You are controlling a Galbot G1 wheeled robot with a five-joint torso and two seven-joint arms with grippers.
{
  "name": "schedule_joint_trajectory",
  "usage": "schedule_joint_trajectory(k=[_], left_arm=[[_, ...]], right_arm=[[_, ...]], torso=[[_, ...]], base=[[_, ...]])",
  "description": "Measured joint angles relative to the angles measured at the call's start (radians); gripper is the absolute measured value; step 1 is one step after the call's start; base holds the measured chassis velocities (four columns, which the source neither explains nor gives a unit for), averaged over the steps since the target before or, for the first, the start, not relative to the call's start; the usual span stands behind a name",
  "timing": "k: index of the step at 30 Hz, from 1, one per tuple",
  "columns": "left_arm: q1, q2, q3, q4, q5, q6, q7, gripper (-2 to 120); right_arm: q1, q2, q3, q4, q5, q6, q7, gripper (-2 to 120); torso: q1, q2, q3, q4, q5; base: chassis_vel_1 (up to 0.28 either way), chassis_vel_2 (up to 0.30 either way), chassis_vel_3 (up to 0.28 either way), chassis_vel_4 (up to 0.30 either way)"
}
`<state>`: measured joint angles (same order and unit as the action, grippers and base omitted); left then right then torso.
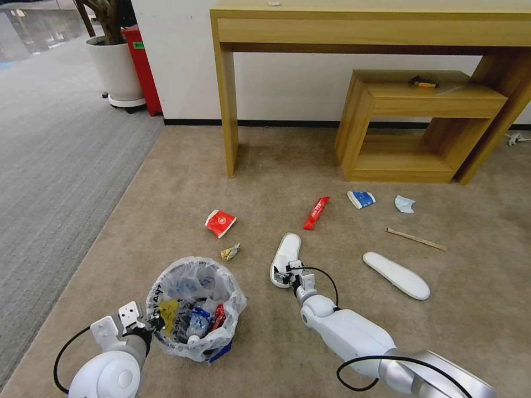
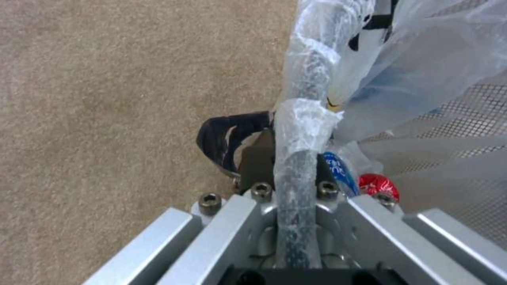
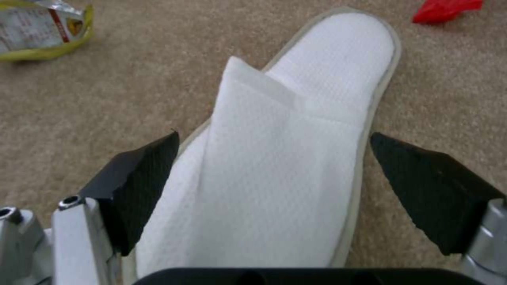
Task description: Pick up the trash bin and place the garbage on the floor into it.
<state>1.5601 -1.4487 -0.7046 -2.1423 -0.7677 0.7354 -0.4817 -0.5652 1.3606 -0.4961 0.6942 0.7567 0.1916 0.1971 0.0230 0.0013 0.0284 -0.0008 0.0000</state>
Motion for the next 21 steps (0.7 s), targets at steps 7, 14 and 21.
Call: schedule_joint_trajectory(k=[7,14,21], left_arm=[[0.000,0.002,-0.001,-0.008,-0.006,0.000,0.000,0],[0.005,0.001,-0.004,-0.017,-0.006,0.000,0.000,0],[0.006,-0.001,-0.003,-0.020,-0.006,0.000,0.000,0]], right_arm=[[0.015,0.023,0.001,-0.028,-0.001,-0.024,0.012,86],[0.022,0.038,0.005,-0.035,0.001,-0.043,0.041,85],[0.018,0.039,0.009,-0.036,-0.009,-0.070,0.073,82]], torso=[[0.000,0.000,0.000,0.0000,0.0000],[0.000,0.000,0.000,0.0002,0.0000],[0.000,0.000,0.000,0.0000,0.0001]], base=[[0.000,0.000,0.000,0.000],[0.000,0.000,0.000,0.000],[0.000,0.000,0.000,0.000]])
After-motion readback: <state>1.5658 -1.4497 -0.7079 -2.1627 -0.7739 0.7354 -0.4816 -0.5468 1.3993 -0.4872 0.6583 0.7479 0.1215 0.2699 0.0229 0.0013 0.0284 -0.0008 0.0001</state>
